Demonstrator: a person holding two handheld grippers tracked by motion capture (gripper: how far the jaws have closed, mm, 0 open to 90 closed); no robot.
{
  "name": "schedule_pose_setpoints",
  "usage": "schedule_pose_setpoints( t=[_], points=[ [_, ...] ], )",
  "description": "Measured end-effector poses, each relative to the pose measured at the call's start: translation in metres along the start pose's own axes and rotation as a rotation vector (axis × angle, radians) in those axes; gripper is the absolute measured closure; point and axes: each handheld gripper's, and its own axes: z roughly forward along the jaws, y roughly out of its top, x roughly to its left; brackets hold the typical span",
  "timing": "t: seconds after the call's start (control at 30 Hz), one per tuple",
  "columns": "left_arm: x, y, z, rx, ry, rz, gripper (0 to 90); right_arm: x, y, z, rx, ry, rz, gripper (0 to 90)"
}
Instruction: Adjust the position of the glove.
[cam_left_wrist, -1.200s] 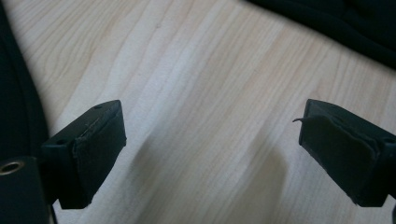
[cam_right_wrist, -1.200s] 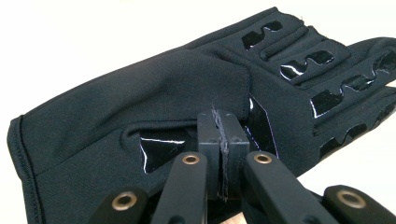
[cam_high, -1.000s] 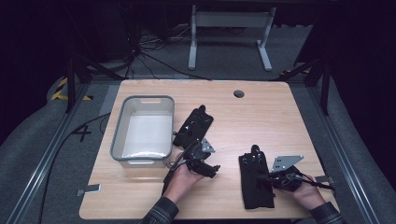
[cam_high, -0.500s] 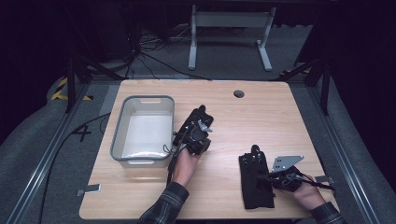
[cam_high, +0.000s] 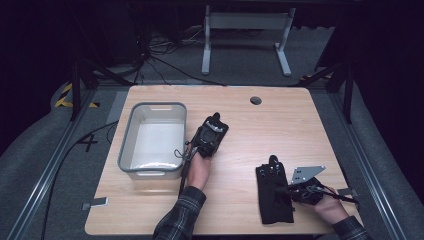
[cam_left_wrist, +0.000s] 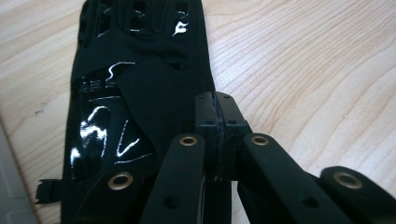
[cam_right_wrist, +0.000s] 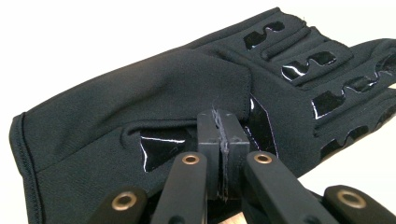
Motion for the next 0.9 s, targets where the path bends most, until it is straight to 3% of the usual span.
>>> schedule_pose_setpoints(
  t=[0.33,0.53,0.73,0.9],
  points=[
    [-0.002,-0.003,0.010,0.052,0.005,0.008,89.6,0.000,0.000,0.000,-0.001,-0.001,-0.001,89.7],
    [-0.009,-0.006,0.008,0.057,-0.042,0.024,89.7,0.000,0.000,0.000,-0.001,-0.002,-0.002,89.8],
    [-0.018,-0.012,0.004,0.055,-0.127,0.018,89.8,0.000,0.000,0.000,-0.001,-0.001,-0.001,89.8],
    [-0.023,-0.018,0.000,0.050,-0.163,0.021,89.7,0.001,0.000,0.000,-0.001,-0.004,-0.005,89.8]
  ],
)
